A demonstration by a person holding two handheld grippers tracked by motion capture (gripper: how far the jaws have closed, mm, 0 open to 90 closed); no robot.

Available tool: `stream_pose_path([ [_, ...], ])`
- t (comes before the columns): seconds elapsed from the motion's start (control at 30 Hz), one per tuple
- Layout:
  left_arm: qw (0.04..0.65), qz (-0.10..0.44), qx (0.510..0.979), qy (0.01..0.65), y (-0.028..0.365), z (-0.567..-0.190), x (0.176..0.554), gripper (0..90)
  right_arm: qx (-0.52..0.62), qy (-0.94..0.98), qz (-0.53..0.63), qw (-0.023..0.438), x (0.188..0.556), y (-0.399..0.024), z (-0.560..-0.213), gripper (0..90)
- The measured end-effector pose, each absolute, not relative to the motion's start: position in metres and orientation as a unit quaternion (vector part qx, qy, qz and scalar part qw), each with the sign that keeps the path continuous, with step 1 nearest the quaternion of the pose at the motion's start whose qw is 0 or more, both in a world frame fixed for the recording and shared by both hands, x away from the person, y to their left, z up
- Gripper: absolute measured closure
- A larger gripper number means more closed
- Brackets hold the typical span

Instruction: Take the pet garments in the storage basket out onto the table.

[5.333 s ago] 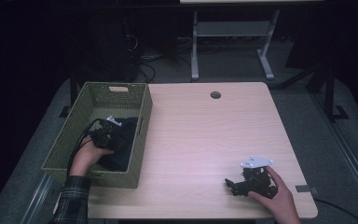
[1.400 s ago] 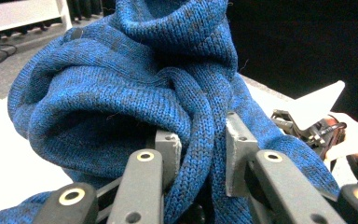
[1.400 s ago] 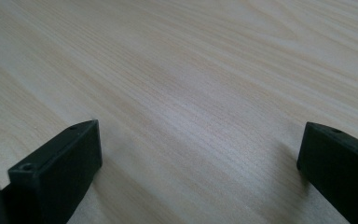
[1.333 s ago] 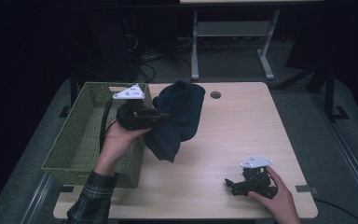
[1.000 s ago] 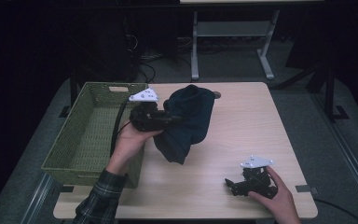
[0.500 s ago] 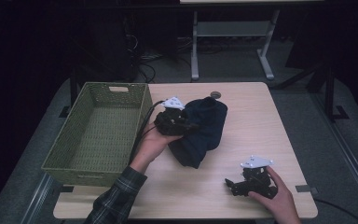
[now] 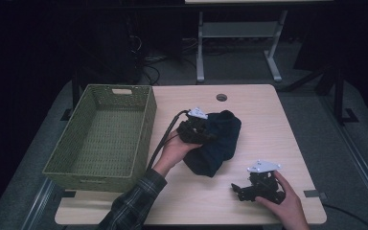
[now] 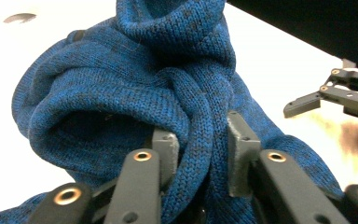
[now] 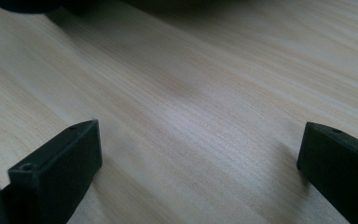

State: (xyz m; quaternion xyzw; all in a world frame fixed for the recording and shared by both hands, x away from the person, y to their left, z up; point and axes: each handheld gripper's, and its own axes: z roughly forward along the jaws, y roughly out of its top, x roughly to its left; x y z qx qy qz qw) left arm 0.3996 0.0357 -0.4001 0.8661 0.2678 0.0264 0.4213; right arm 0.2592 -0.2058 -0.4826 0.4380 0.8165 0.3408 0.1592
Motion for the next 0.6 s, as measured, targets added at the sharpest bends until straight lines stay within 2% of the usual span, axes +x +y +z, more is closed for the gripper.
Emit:
stream_pose_path([
  [0.3,0.417,0.062,0.867,0.264,0.040,-0.395,0.391,27.9,0.438,0.817,0.341,0.160,0.259,-0.206,-0.483,0.0],
  [0.47,0.424,0.068,0.864,0.264,0.052,-0.389,0.380,18.8,0.438,0.816,0.341,0.160,0.259,-0.206,-0.483,0.0],
  [0.6,0.429,0.070,0.860,0.268,0.064,-0.391,0.365,16.6,0.437,0.817,0.341,0.160,0.259,-0.206,-0.483,0.0],
])
